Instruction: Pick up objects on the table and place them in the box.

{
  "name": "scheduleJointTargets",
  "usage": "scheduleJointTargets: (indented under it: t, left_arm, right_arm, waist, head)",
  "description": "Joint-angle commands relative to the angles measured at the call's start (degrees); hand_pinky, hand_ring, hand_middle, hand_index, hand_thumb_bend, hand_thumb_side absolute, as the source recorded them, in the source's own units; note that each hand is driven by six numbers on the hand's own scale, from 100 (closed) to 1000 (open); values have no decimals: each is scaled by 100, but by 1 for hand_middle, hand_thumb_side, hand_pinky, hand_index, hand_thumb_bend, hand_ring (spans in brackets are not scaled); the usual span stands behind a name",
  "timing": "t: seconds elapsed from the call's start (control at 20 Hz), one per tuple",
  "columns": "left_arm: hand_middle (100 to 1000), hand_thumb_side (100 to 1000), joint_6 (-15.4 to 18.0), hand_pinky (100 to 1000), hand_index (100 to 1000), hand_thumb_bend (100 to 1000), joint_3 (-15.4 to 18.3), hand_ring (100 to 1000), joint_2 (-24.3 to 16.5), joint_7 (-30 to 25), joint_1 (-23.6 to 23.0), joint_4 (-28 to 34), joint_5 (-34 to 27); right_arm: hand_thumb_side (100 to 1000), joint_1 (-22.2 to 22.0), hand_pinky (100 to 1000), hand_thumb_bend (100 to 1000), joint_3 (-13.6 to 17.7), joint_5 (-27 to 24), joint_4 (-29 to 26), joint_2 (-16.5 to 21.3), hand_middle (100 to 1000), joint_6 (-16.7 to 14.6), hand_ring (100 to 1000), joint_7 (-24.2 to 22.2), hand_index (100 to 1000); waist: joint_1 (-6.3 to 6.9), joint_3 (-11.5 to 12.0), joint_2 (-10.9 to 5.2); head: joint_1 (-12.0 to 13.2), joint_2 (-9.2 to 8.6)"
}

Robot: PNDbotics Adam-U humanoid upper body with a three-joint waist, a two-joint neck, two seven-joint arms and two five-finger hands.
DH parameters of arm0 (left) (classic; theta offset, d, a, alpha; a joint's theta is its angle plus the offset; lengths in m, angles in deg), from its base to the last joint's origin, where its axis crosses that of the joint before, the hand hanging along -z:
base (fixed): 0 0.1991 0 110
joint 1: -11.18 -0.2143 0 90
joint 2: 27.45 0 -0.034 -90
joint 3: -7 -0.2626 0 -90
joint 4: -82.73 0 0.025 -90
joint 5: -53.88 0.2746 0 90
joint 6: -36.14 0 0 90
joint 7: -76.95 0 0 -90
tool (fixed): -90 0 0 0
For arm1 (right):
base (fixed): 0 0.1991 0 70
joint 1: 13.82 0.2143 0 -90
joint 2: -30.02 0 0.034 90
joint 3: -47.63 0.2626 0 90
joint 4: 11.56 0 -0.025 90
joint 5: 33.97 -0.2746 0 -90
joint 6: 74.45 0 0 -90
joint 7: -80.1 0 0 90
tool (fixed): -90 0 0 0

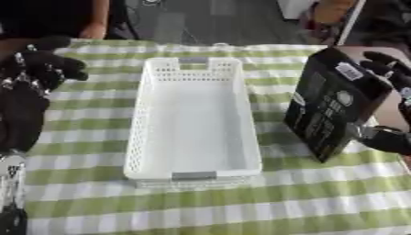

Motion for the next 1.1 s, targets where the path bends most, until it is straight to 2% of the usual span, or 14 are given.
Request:
scheduleJointTargets:
  t: [0.05, 1.1]
  left_arm:
    - [814, 839, 1, 668, 693, 466, -5, 667, -36, -13, 43, 111, 7]
    - [814, 840, -7, 669, 691, 465, -14, 667, -38, -17, 46, 111, 5]
  right_arm:
    - [389, 100, 883, 531, 58, -16, 1, 46, 935, -16, 979, 11, 914]
    - [396, 295, 881, 513, 138, 0, 303, 50, 934, 21, 977, 105, 913]
  waist:
    - [13, 7, -46]
    - [15, 12, -51]
  head:
    - [-57, -81]
    - [-57, -85]
